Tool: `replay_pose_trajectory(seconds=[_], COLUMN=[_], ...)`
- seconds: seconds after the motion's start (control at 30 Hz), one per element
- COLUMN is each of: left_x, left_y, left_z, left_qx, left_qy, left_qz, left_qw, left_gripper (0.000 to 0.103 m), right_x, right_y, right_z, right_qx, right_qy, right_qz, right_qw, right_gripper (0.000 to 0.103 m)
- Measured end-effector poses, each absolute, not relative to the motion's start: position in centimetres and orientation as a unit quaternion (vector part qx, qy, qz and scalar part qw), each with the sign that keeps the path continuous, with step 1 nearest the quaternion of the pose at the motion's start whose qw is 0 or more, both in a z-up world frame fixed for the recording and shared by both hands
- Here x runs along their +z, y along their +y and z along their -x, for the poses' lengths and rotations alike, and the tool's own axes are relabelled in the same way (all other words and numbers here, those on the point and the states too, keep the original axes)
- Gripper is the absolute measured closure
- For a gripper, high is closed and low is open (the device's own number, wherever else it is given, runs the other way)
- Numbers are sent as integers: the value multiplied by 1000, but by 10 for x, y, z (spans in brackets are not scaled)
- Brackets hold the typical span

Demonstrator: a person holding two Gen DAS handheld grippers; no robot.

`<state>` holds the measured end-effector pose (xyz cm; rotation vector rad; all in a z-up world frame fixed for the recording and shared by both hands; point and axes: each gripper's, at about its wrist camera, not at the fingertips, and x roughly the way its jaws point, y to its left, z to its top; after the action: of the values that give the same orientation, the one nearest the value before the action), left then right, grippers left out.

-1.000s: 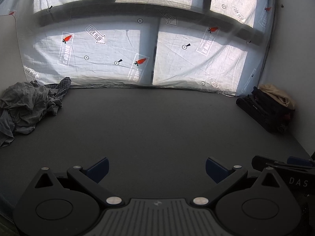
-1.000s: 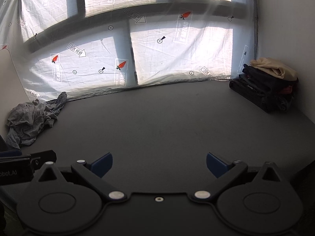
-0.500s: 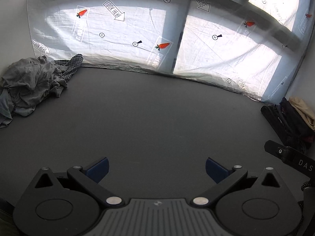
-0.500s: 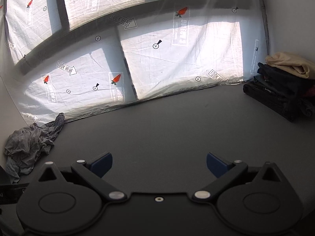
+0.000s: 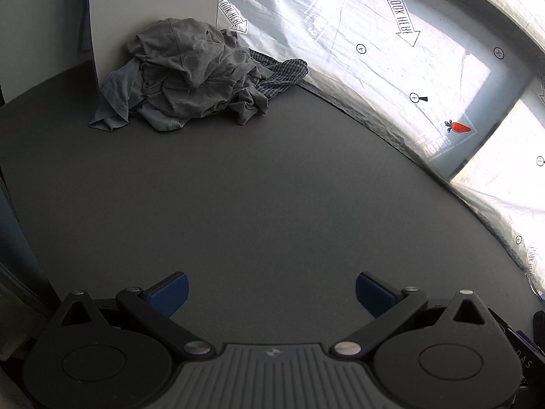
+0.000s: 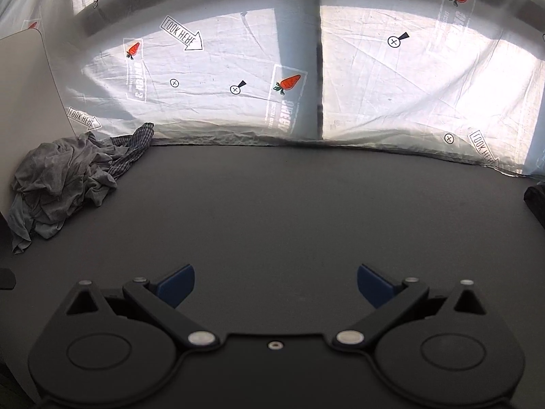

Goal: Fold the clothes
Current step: 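Move both tools toward the clothes heap in the corner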

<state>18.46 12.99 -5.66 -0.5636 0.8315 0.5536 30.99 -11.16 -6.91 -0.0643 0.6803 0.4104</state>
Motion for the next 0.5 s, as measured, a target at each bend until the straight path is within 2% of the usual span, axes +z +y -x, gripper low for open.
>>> replay_pose_trajectory(seconds=[0.17, 0.33, 0.43, 0.5], left_x=[-80, -111, -136, -149], left_y=[211, 314, 373, 408], left_z=[-210, -242, -264, -279], left_qx=[278, 315, 337, 349], left_qy=[392, 381, 391, 401], left_qz=[298, 327, 334, 338], left_qw=[825, 805, 789, 777], left_gripper=[0, 0, 0, 0], right_x=[-71, -83, -94, -98], right_y=[-32, 49, 105, 146], right_z=[-342, -392, -424, -438], right_qx=[211, 234, 265, 292], right_qy=[310, 318, 334, 340], right_qz=[66, 48, 46, 45], right_qw=[925, 917, 904, 893], right_gripper=[0, 3, 13, 26])
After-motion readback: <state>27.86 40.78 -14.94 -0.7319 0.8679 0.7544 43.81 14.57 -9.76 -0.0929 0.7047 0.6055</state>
